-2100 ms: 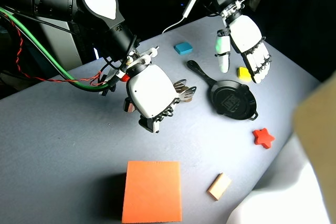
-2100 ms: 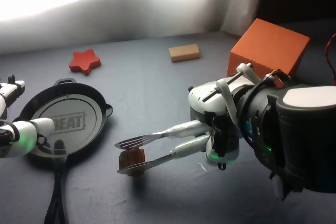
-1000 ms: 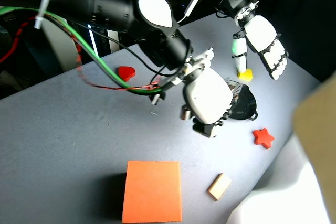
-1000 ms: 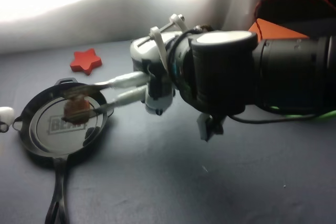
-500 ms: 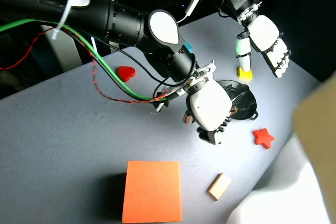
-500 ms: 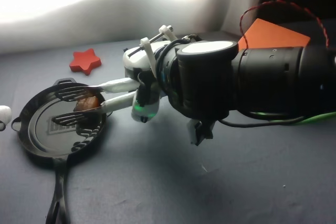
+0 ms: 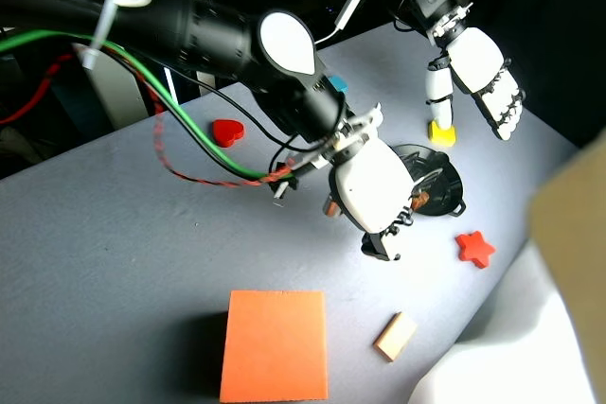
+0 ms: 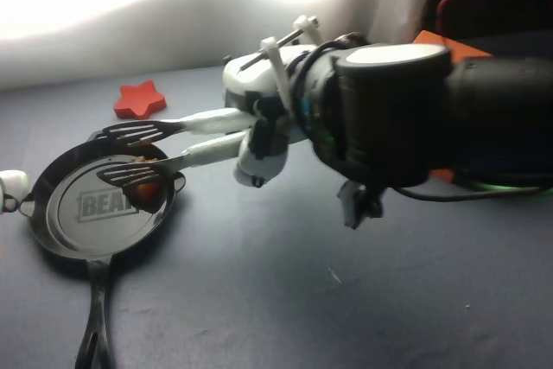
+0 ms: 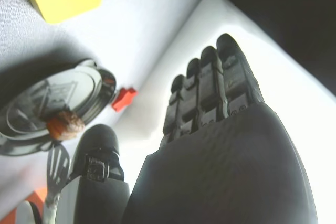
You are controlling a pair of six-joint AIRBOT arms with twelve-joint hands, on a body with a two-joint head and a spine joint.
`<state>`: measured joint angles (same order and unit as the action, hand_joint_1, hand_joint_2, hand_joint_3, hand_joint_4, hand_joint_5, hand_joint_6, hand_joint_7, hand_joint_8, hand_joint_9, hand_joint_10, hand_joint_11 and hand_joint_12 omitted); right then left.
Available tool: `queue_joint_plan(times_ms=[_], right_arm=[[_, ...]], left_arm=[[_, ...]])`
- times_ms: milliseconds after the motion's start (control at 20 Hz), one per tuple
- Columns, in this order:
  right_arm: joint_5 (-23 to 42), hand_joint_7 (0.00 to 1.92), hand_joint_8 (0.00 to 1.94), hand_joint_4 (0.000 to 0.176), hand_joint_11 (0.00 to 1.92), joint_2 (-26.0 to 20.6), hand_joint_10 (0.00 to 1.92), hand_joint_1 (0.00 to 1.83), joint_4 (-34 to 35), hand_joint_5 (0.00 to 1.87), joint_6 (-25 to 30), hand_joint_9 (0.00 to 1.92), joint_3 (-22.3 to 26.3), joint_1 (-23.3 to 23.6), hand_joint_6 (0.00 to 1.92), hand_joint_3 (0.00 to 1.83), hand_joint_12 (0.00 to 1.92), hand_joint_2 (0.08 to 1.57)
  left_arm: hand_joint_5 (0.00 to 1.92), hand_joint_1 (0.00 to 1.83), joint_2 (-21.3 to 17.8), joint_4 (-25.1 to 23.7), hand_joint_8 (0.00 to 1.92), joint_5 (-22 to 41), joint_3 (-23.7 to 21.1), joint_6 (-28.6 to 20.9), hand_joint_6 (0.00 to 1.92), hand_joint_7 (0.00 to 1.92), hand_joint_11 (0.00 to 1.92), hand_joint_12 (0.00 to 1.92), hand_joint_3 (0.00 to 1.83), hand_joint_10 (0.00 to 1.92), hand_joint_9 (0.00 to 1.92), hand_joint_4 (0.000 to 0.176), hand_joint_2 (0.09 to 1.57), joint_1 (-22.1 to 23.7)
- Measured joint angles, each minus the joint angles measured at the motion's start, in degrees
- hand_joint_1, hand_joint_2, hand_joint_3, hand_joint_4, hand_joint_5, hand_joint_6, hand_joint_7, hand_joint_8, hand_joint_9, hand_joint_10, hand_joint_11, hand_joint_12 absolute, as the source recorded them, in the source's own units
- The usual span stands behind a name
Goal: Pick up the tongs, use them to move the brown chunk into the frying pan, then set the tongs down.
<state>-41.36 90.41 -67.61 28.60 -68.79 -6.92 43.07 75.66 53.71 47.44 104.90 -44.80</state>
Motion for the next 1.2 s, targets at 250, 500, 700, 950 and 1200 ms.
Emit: queue_joint_plan(times_ms=[250, 500, 700, 950, 1200], right_arm=[[0.4, 1.02, 0.01, 0.000, 0.45, -9.4, 0.10, 1.06, -0.7, 0.85, -2.1, 0.97, 10.9, -1.0, 0.07, 0.01, 1.29, 1.14], [7.5, 1.12, 0.03, 0.000, 0.46, -16.8, 0.13, 1.11, -16.5, 0.79, 0.2, 1.06, 16.0, -7.0, 1.24, 0.01, 1.39, 1.21], [14.3, 1.18, 0.04, 0.000, 0.46, -18.3, 0.16, 1.11, -31.4, 0.83, 8.2, 1.09, 15.9, -11.8, 1.20, 0.00, 1.43, 1.19], [15.9, 1.03, 0.00, 0.000, 0.36, -16.4, 0.12, 1.05, -44.3, 0.76, 15.1, 0.95, 14.3, -14.8, 0.46, 0.00, 1.38, 1.13], [13.4, 0.46, 0.00, 0.000, 0.00, -15.2, 0.00, 0.76, -44.7, 0.32, 15.2, 0.44, 12.4, -16.9, 0.02, 0.00, 1.09, 0.99]], left_arm=[[0.04, 0.00, 0.2, -1.1, 0.00, -0.1, -2.4, 0.5, 0.01, 0.08, 0.00, 0.30, 0.00, 0.01, 0.07, 0.031, 1.31, 2.4], [0.05, 0.00, 0.3, -2.0, 0.00, -0.3, -5.6, 0.9, 0.00, 0.09, 0.00, 0.33, 0.00, 0.01, 0.09, 0.035, 1.31, 4.8], [0.02, 0.00, 0.4, -2.3, 0.00, -0.3, -7.8, 2.3, 0.00, 0.08, 0.00, 0.31, 0.00, 0.00, 0.08, 0.041, 1.32, 6.5], [0.03, 0.01, 1.5, -2.8, 0.00, -1.4, -11.0, 3.5, 0.00, 0.08, 0.00, 0.32, 0.00, 0.00, 0.08, 0.035, 1.32, 8.0], [0.03, 0.00, 1.8, -2.9, 0.00, -1.4, -11.8, 3.5, 0.00, 0.08, 0.00, 0.28, 0.00, 0.00, 0.08, 0.032, 1.32, 8.0]])
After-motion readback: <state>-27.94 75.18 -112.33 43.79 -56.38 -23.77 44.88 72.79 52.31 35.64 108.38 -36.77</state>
